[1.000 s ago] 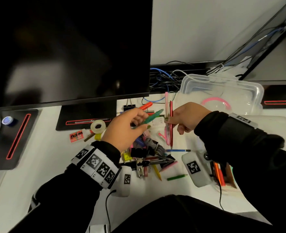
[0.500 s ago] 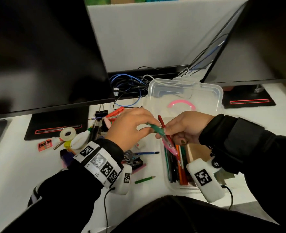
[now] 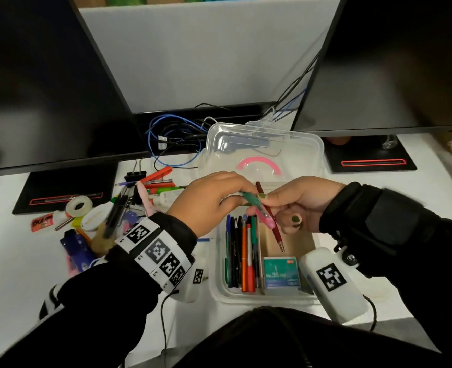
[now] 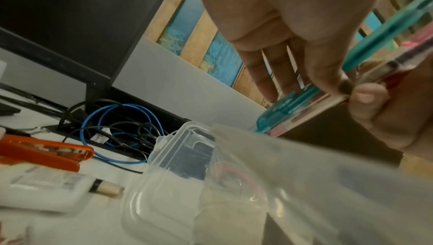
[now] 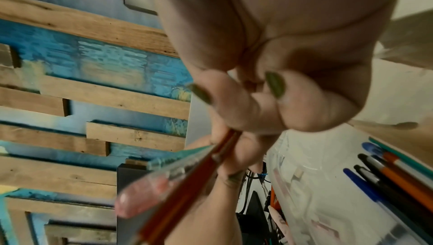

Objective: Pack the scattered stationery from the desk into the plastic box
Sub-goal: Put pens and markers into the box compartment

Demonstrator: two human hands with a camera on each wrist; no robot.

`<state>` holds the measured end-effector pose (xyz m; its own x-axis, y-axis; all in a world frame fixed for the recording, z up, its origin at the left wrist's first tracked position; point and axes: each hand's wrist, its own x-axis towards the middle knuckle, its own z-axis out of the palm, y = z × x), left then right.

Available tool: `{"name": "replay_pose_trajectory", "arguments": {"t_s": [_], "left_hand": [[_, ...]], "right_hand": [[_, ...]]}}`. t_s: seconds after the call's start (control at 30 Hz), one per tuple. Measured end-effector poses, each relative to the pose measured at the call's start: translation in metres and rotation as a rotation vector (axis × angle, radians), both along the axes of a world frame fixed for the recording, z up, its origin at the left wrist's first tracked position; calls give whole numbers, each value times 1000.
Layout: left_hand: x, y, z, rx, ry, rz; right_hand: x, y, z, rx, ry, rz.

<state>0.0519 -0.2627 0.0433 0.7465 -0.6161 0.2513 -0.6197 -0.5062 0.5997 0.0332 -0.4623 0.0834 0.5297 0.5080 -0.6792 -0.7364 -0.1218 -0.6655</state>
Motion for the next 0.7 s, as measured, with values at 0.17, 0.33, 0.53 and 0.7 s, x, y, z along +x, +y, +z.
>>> {"name": "replay_pose_trajectory", "arguments": {"t_s": [0.17, 0.33, 0.53, 0.7], "left_hand": [[-9, -10, -2, -22, -35, 4], [-17, -12, -5, 69, 34, 20], [-23, -13, 6, 27, 262, 128], [-22, -11, 10, 170, 492, 213]], "right_hand": [[-1, -15, 1, 24, -13, 44], [-2, -17, -4, -75, -79, 39], [1, -14, -3, -227, -189, 108], [3, -16, -4, -313, -247, 18]]}}
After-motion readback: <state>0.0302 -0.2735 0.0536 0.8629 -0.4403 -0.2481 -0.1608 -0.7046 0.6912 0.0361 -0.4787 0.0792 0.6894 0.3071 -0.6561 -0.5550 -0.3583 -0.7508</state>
